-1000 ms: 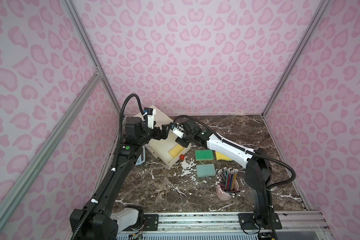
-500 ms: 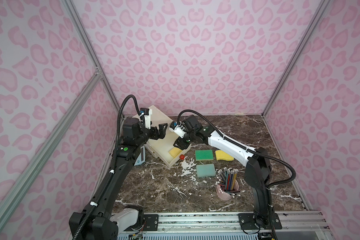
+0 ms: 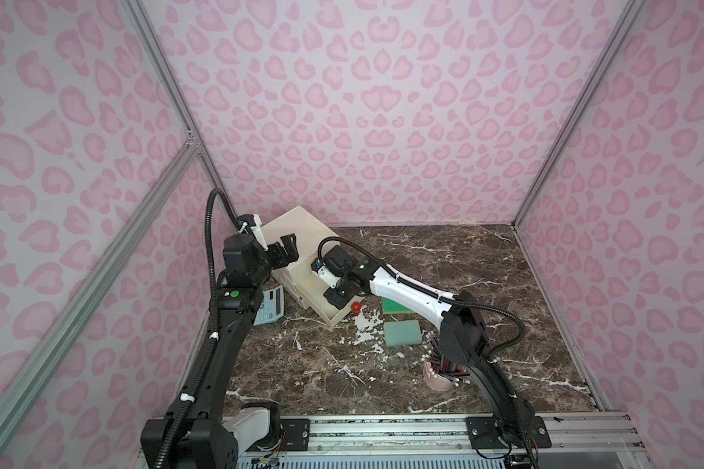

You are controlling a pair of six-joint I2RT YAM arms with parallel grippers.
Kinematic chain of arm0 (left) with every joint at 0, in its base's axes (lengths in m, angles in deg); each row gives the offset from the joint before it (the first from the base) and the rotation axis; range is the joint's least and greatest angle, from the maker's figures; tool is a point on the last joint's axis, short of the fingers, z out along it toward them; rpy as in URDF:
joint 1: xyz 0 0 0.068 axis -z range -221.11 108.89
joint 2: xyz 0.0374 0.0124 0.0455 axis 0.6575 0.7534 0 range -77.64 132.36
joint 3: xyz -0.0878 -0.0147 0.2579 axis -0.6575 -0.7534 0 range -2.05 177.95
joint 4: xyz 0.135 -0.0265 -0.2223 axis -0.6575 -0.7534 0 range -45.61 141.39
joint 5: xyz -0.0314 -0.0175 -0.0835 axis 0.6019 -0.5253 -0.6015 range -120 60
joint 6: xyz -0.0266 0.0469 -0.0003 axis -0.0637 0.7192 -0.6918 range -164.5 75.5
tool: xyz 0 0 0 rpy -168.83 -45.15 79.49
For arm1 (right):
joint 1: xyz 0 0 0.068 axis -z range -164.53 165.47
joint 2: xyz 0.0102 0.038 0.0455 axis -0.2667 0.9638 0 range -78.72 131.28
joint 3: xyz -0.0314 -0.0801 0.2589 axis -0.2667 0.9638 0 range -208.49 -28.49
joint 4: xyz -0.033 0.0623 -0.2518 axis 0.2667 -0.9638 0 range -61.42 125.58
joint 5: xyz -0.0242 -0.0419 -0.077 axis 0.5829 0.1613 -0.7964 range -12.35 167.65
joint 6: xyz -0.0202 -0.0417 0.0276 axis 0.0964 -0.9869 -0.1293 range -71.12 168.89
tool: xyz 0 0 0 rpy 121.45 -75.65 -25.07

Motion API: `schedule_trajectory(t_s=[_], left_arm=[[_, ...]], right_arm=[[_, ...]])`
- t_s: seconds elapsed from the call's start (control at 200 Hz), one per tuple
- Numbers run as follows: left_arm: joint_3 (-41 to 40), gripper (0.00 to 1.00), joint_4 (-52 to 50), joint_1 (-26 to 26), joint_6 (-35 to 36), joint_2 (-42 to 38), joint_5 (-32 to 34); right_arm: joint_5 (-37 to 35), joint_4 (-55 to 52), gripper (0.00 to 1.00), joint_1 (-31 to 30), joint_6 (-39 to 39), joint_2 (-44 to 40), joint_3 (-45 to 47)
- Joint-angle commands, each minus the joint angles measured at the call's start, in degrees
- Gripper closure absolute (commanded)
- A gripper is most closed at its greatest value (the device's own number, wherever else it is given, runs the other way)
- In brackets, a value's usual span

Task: Take the sponge out of the drawer
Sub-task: Pick up the sponge from the drawer, then place the sponge at the center of the board.

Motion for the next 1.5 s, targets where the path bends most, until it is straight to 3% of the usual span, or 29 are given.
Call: schedule_trajectory(t_s=[0.0,0.235,0.52,0.725,1.195,1.3,1.495], left_arm=[[-0.61,0.02,2.35,-0.23,-0.77,-1.01,1.90],[-1.37,0.02,2.43,-0.32,-1.35,-1.92,3.55],[-1.23,0.02,2.21,-0.34,-1.34,-1.88,3.41],[-1.06,0.02,2.07,-0.34,-1.26,-1.66,3.23],[-1.06,0.02,2.00,-0.43,-1.26,-1.39,3.33],[-0.99,0.02,2.05,-0.43,-1.26,-1.24,3.19],[-0.44,0.02,3.21,-0.55,-2.20,0.38,1.15]], right_arm=[[-5.69,-4.06,0.44,-0.88,1.17,1.13,-0.81],[-8.13,-4.87,0.47,-1.43,1.21,2.90,-1.53],[-10.20,-5.43,0.86,-1.44,1.52,5.10,-5.10],[-10.52,-1.58,0.99,-1.44,1.48,2.37,-5.30],[-12.89,4.92,1.00,0.49,1.98,-8.26,-3.32],[-13.51,5.91,1.00,2.98,3.54,-13.81,3.40],[-11.24,9.22,1.00,9.82,9.12,-28.60,23.96]])
